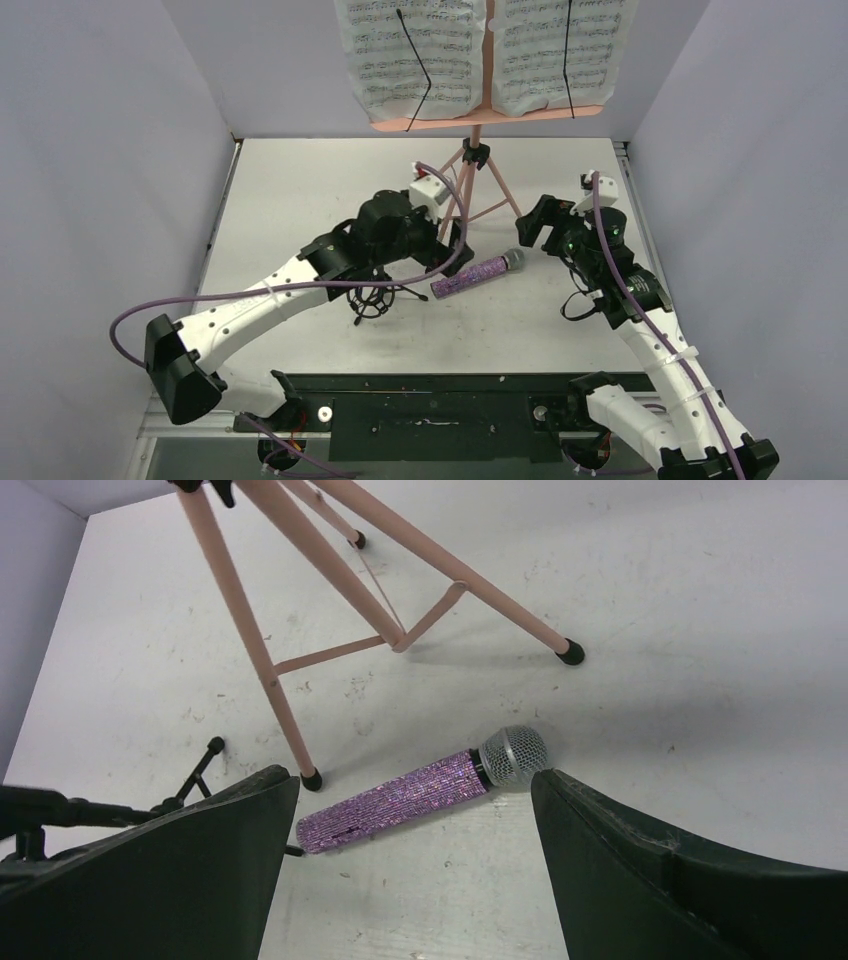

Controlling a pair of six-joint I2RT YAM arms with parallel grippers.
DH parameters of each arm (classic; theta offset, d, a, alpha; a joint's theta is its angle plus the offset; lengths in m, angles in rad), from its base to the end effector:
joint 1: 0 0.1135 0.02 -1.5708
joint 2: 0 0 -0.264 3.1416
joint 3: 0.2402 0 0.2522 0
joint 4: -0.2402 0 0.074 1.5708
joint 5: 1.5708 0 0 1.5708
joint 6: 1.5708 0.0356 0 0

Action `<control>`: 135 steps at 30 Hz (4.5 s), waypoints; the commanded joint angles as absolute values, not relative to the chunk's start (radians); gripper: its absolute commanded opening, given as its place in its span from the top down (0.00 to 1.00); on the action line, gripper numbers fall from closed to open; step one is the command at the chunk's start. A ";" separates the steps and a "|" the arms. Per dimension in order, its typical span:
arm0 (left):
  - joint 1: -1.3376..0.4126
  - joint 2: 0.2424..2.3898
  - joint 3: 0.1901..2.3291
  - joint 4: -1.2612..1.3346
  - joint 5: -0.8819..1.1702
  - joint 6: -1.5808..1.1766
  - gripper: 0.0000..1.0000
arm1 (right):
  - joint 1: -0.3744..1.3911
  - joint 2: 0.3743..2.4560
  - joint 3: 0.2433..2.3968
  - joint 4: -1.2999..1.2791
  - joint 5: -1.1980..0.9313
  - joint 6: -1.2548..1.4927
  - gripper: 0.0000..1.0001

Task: Set up the instrument practice props

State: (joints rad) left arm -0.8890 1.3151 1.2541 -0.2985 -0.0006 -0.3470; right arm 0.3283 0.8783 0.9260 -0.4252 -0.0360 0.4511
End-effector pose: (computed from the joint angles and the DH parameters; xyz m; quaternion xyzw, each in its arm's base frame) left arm 0.1916 -0.2360 0.3753 0.2199 0.7922 -0.3297 0.4641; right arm 0.1843 0.0641 0.3479 0.0407 0.8262 0.2272 0.5140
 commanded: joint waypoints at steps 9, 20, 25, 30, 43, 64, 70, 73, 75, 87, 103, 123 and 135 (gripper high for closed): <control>-1.019 1.605 1.390 -0.407 0.080 -0.007 0.02 | 0.241 0.859 0.905 -0.538 0.049 0.535 0.10; -1.047 1.880 1.502 -0.491 -0.167 0.200 0.05 | 0.196 0.826 0.891 -0.660 0.168 0.537 0.10; -1.044 1.957 1.524 -0.490 -0.222 0.265 0.05 | 0.182 0.820 0.890 -0.670 0.161 0.541 0.10; -1.040 2.042 1.570 -0.492 -0.206 0.290 0.06 | 0.172 0.816 0.891 -0.664 0.145 0.537 0.10; -0.967 2.214 1.785 -0.648 -0.061 0.265 0.79 | 0.156 0.830 0.945 -0.638 0.103 0.552 0.10; -0.905 2.045 1.701 -0.588 0.236 0.052 1.00 | 0.149 0.852 1.087 -0.545 0.095 0.518 0.10; -0.905 1.862 1.569 -0.449 0.241 -0.032 1.00 | 0.149 0.851 1.115 -0.514 0.052 0.514 0.10; -0.904 1.765 1.476 -0.341 0.275 -0.079 1.00 | 0.149 0.852 1.128 -0.501 0.028 0.519 0.10; -0.904 1.706 1.423 -0.265 0.290 -0.115 1.00 | 0.149 0.852 1.136 -0.502 0.021 0.536 0.10; -0.896 1.421 1.140 0.277 0.277 -0.325 1.00 | 0.148 0.847 1.173 -0.476 -0.198 0.575 0.10; -0.894 1.347 1.057 0.552 0.302 -0.419 1.00 | 0.155 0.885 1.024 -0.062 -0.681 0.686 0.09; -0.894 1.316 1.031 0.518 0.339 -0.407 1.00 | 0.287 0.990 1.052 0.082 -0.696 0.718 0.57; -0.818 1.309 1.067 0.440 0.454 -0.347 0.54 | 0.287 0.939 1.079 0.069 -0.641 0.572 0.95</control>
State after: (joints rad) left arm -0.8776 1.3556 1.0195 0.4362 0.3710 -0.3832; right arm 0.2966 0.9787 1.0191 0.0063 -0.6804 0.6811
